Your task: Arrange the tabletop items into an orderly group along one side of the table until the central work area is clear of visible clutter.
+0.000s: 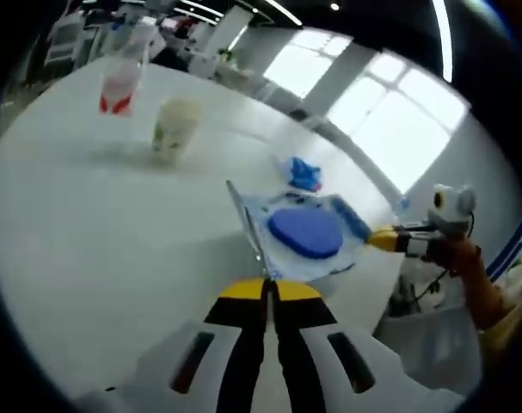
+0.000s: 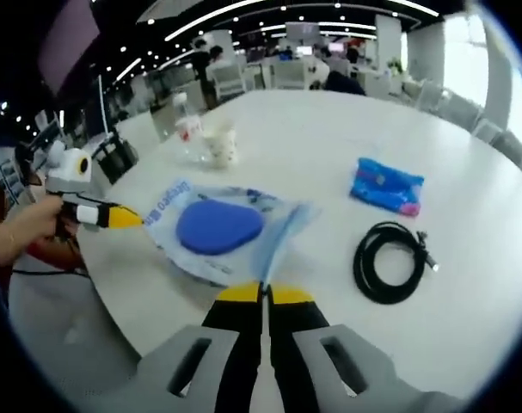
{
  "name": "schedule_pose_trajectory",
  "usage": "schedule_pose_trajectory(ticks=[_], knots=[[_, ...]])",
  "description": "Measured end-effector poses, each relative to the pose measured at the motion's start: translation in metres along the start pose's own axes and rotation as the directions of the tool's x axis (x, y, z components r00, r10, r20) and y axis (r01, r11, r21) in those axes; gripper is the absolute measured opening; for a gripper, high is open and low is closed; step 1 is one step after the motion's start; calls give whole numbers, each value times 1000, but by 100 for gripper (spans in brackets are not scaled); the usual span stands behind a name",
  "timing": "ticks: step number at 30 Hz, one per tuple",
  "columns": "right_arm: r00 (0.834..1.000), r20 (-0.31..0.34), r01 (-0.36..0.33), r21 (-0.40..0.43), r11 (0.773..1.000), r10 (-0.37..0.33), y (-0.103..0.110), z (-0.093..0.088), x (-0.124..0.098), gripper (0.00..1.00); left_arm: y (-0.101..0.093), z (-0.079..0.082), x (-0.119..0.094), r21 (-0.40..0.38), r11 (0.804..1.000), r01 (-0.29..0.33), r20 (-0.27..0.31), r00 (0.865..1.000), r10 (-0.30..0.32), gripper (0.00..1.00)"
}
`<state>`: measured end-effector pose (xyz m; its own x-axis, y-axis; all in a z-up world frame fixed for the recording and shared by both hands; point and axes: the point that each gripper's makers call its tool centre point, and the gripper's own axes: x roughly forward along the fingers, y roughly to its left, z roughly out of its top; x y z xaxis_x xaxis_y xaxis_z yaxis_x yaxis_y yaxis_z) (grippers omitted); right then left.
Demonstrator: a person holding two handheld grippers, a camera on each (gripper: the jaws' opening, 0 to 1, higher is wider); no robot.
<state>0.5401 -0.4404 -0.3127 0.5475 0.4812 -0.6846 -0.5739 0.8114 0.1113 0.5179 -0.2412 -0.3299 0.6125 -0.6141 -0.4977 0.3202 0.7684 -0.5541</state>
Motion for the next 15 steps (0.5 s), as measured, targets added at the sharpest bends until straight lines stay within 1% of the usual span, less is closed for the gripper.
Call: schedule_pose_trajectory(ticks=[5, 10, 15], knots=[[1000, 9, 14, -16, 1000, -14, -7, 12, 0, 1, -3, 15, 7, 4, 1000, 13, 16, 1000, -13, 0], [1000, 22, 20, -4, 1000, -20, -16, 25, 4, 1, -2, 25, 12, 10, 1000, 14, 20, 1000, -14, 0], [999, 25, 27, 11, 1000, -27, -22, 34, 9, 1, 2, 33, 20, 8, 1000, 16, 7, 1000, -16, 0]])
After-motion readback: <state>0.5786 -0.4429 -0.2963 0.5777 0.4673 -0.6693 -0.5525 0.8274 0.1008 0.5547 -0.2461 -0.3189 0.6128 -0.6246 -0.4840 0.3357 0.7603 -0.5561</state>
